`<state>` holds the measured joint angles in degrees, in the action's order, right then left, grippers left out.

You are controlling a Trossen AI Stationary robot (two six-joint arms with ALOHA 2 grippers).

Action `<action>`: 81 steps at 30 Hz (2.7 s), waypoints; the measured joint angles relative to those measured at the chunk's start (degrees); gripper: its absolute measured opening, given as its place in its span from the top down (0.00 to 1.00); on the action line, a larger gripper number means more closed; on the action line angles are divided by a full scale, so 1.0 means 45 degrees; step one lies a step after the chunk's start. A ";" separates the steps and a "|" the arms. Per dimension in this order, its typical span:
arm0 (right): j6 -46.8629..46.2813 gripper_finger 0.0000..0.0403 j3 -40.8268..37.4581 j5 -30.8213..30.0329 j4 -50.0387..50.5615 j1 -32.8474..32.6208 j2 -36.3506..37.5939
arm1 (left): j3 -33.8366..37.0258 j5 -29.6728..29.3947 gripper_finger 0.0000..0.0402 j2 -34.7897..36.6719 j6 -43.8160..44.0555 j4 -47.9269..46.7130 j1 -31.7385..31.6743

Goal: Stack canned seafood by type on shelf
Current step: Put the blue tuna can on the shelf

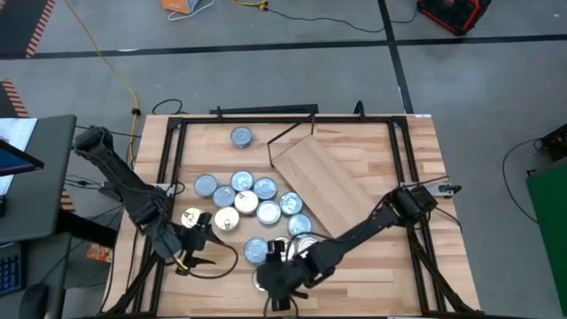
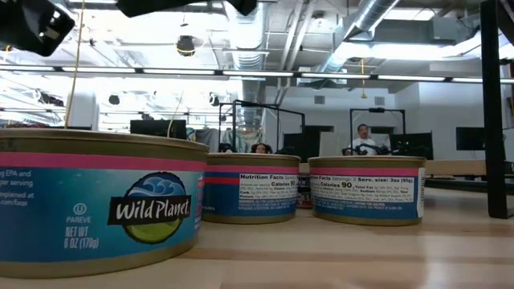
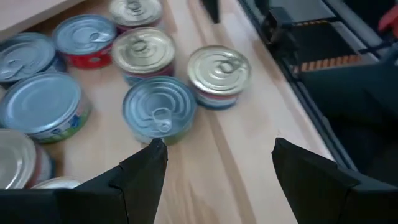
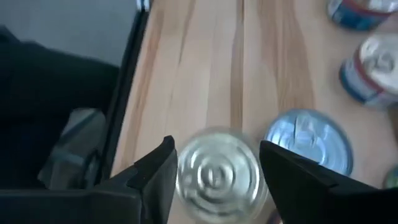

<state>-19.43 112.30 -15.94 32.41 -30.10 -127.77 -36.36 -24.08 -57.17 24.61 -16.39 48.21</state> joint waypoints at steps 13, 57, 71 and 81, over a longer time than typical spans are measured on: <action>-0.0315 0.47 -0.0048 0.0273 0.0942 -0.0651 -0.0801 | 0.0010 -0.0374 0.31 -0.1492 0.0439 0.1740 0.0400; 0.6689 0.43 -0.0011 -0.3921 0.0071 0.0079 -0.2273 | 0.0024 -0.2320 0.31 -0.1029 -0.0846 0.1235 0.0656; 0.5744 0.46 0.0844 -0.3821 0.1284 0.1368 -0.1819 | 0.0024 -0.1586 0.31 -0.1029 0.1260 0.0086 0.0646; 0.2400 0.50 0.2985 -0.1147 0.6036 0.0843 -0.1815 | 0.0024 -0.1349 0.31 -0.1029 0.1230 0.0106 0.0651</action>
<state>-8.63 125.73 -21.10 59.58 -26.30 -135.94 -36.25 -30.15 -61.80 30.15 -15.91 51.13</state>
